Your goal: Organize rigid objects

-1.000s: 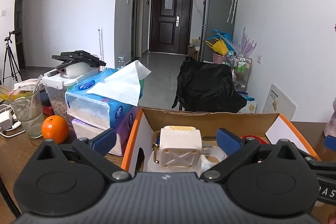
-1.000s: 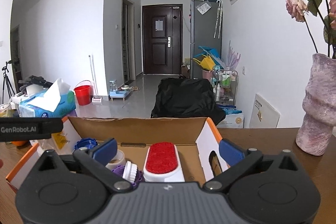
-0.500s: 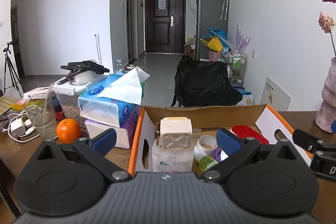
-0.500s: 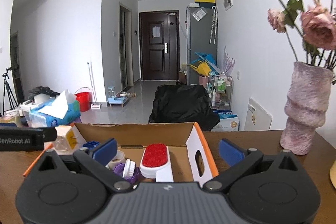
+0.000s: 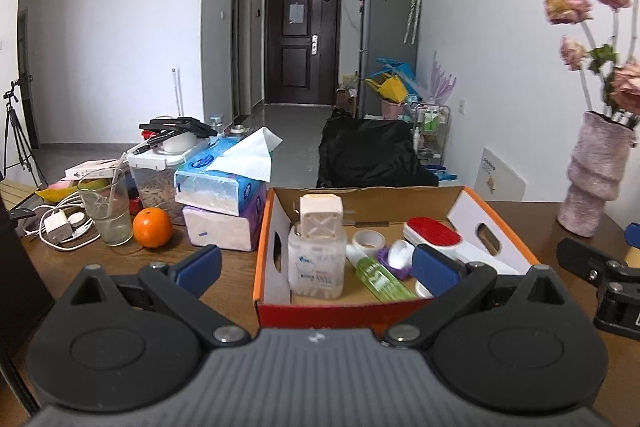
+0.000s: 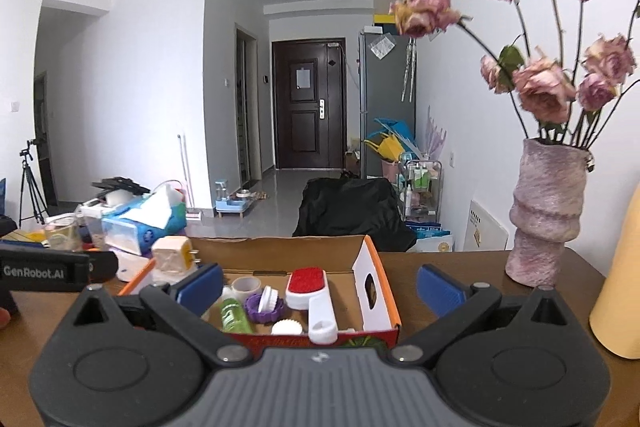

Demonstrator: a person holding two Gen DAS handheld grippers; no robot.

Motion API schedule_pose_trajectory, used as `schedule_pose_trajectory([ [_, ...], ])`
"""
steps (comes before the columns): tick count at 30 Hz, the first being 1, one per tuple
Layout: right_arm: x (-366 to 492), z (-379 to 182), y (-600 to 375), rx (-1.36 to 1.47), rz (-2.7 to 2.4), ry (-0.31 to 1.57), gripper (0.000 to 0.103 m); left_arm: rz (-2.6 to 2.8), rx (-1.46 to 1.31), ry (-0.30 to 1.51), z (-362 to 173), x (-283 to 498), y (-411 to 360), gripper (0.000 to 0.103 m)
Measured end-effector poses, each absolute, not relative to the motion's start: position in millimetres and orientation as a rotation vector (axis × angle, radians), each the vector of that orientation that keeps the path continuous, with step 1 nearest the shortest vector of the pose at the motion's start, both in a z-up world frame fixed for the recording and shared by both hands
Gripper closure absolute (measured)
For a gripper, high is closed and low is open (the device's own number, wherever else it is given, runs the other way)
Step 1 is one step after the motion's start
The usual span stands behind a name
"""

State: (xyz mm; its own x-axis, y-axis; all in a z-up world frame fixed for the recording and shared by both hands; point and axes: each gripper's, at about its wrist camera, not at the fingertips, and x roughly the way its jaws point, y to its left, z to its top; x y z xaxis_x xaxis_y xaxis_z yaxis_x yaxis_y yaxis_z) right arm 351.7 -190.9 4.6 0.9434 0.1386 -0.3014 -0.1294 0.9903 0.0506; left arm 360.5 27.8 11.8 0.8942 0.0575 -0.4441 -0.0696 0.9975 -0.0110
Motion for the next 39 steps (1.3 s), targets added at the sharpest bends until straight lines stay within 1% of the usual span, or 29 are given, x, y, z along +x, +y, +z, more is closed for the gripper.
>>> schedule_pose_trajectory([
  [9, 277, 16, -199, 0.033, 0.14, 0.298, 0.0, 0.03, -0.038, 0.43, 24, 280, 13, 0.0],
  [17, 196, 16, -212, 0.045, 0.137, 0.294, 0.0, 0.018, -0.051, 0.454, 17, 202, 4, 0.0],
  [30, 69, 20, -226, 0.034, 0.093, 0.261, 0.0, -0.005, -0.016, 0.418, 21, 80, -7, 0.0],
  [39, 25, 24, -224, 0.025, 0.064, 0.253, 0.0, -0.043, 0.008, 0.414, 21, 42, -13, 0.0],
])
